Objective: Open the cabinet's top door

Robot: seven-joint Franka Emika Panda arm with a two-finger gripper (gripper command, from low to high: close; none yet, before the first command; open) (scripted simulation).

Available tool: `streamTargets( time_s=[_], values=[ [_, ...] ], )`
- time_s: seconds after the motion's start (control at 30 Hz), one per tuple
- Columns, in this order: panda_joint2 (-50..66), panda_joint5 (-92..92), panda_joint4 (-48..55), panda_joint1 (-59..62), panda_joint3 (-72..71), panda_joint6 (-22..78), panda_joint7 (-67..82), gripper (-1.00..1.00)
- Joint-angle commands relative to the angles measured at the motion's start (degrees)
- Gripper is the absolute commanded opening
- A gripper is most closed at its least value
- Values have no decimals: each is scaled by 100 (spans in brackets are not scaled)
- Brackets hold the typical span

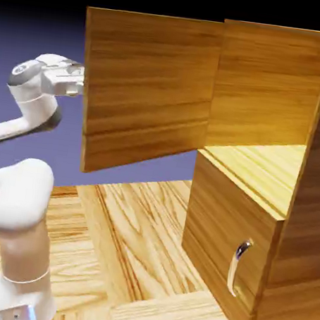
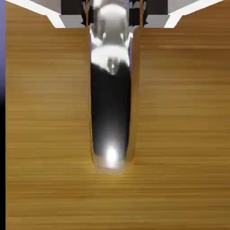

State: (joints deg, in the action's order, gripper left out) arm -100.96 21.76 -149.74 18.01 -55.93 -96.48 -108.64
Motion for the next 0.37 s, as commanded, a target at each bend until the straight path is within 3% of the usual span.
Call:
streamTargets(
  time_s=[0.0, 0.3, 0.33],
  values=[
    [0, -81, 207, 181, -86, 197, 36, -100],
    [6, -484, 1949, 1679, -478, 1696, 345, -100],
    [6, -484, 1949, 1679, -478, 1696, 345, 100]
  ],
)
